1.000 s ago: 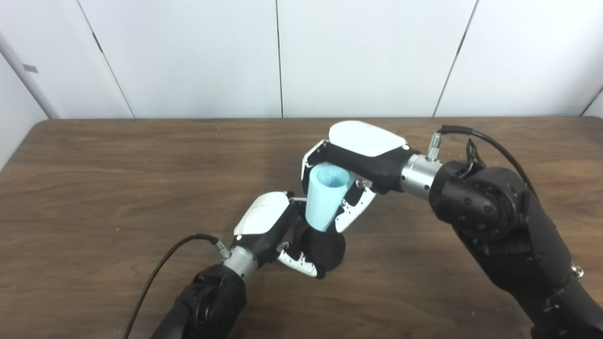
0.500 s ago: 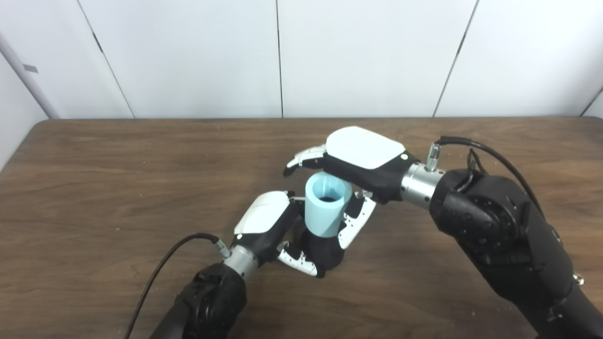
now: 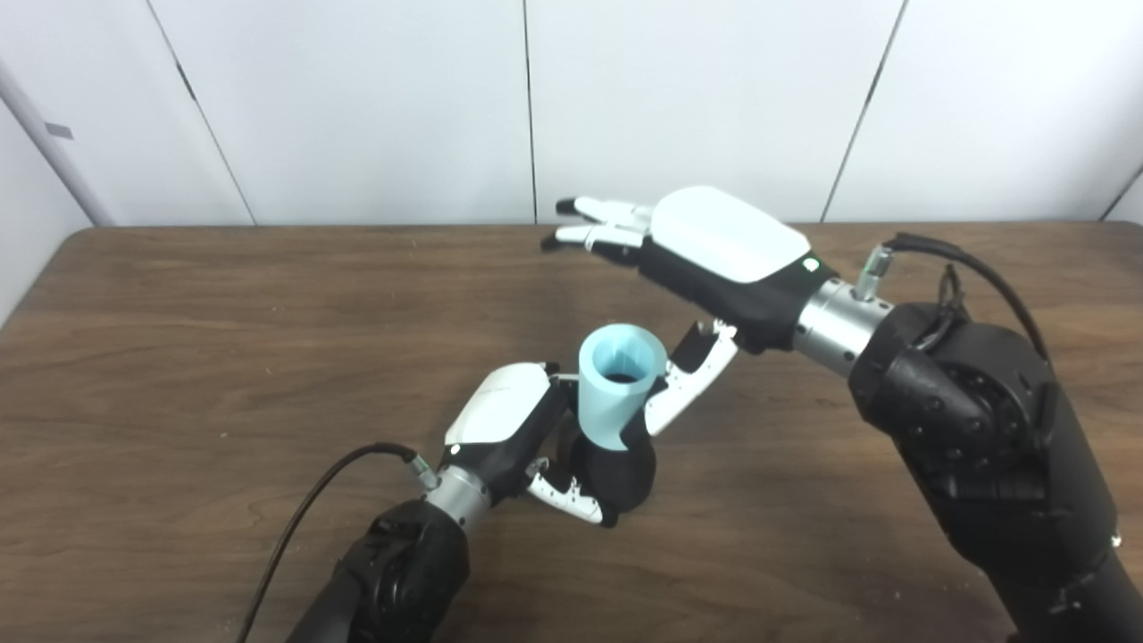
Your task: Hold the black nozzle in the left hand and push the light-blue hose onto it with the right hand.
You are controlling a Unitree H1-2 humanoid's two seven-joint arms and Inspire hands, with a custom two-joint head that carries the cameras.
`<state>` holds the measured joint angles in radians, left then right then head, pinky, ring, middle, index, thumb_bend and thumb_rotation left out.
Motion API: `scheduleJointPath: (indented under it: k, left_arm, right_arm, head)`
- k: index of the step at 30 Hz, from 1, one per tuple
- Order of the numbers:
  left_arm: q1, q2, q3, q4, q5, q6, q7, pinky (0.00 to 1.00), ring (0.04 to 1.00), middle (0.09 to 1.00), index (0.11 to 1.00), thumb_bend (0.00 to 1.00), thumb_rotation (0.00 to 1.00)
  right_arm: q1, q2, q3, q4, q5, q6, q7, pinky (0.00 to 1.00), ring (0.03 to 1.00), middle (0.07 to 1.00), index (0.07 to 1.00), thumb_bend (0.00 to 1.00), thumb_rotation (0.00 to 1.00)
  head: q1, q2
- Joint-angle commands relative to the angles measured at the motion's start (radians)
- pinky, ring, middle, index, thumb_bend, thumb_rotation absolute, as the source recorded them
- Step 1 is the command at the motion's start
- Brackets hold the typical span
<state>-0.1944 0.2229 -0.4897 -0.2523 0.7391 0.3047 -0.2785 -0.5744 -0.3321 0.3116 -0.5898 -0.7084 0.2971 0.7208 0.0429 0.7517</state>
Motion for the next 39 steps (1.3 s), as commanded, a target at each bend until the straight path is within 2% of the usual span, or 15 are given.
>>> scheduleJointPath:
  k: [1,3,5,13,16,19,24,29,33,34,35,39]
  left_arm:
    - [0.041,-0.003,-0.034,0.051,-0.008,0.025,-0.071,0.92,0.644,0.47,0.494,0.52,0.0]
    - [0.041,-0.003,-0.033,0.046,-0.008,0.029,-0.075,0.92,0.644,0.471,0.494,0.52,0.0]
    - [0.041,-0.002,-0.032,0.042,-0.008,0.031,-0.077,0.92,0.643,0.471,0.494,0.52,0.0]
    - [0.041,0.0,-0.03,0.041,-0.007,0.032,-0.077,0.92,0.643,0.471,0.494,0.52,0.0]
    - [0.04,0.002,-0.027,0.041,-0.008,0.031,-0.077,0.92,0.643,0.471,0.494,0.52,0.0]
    - [0.038,0.005,-0.024,0.041,-0.009,0.03,-0.077,0.92,0.644,0.471,0.494,0.52,0.0]
    - [0.039,0.006,-0.024,0.036,-0.007,0.032,-0.079,0.92,0.644,0.471,0.494,0.52,0.0]
    - [0.041,0.008,-0.023,0.032,-0.007,0.03,-0.079,0.92,0.647,0.476,0.492,0.52,0.0]
    - [0.041,0.008,-0.023,0.032,-0.007,0.03,-0.079,0.92,0.647,0.476,0.492,0.52,0.0]
    - [0.042,0.009,-0.023,0.03,-0.006,0.029,-0.079,0.92,0.647,0.476,0.492,0.52,0.0]
    - [0.043,0.009,-0.023,0.028,-0.006,0.029,-0.078,0.92,0.656,0.47,0.495,0.52,0.0]
    - [0.043,0.008,-0.025,0.039,-0.003,0.022,-0.072,0.91,0.656,0.478,0.493,0.52,0.0]
  right_arm:
    - [-0.02,-0.003,-0.022,-0.016,-0.003,-0.033,-0.043,0.87,0.952,0.981,0.99,0.88,0.52]
    - [-0.017,-0.008,-0.031,-0.021,-0.01,-0.038,-0.048,0.86,0.952,0.977,0.987,0.86,0.55]
    - [-0.014,-0.018,-0.047,-0.033,-0.007,-0.043,-0.049,0.86,0.949,0.975,0.985,0.84,0.63]
    - [0.005,-0.073,-0.121,-0.118,0.049,-0.04,-0.017,0.9,0.95,0.977,0.97,0.77,0.78]
    - [0.028,-0.087,-0.144,-0.137,0.09,-0.061,-0.038,0.86,0.94,0.956,0.954,0.77,0.8]
    - [0.071,-0.084,-0.149,-0.143,0.123,-0.122,-0.082,0.8,0.91,0.917,0.922,0.77,0.8]
    - [0.103,-0.083,-0.15,-0.141,0.148,-0.179,-0.1,0.79,0.894,0.898,0.902,0.76,0.8]
    - [0.143,-0.106,-0.145,-0.139,0.219,-0.221,-0.082,0.95,0.954,0.938,0.918,0.72,0.84]
    - [0.145,-0.106,-0.148,-0.137,0.225,-0.228,-0.081,0.96,0.961,0.943,0.92,0.72,0.86]
    - [0.153,-0.124,-0.139,-0.14,0.225,-0.239,-0.067,0.96,0.961,0.943,0.92,0.72,0.86]
    - [0.158,-0.137,-0.133,-0.142,0.225,-0.247,-0.057,0.99,0.984,0.974,0.938,0.72,0.92]
    - [0.176,-0.156,-0.114,-0.146,0.203,-0.279,-0.05,1.0,1.0,0.999,0.968,0.72,0.96]
  head:
    - [0.003,0.001]
    - [0.005,0.001]
    - [0.006,0.001]
    - [0.009,0.0]
    - [0.007,0.001]
    - [0.007,0.002]
    - [0.008,0.002]
    - [0.009,0.003]
    - [0.009,0.003]
    - [0.008,0.004]
    - [0.008,0.004]
    - [0.008,0.004]
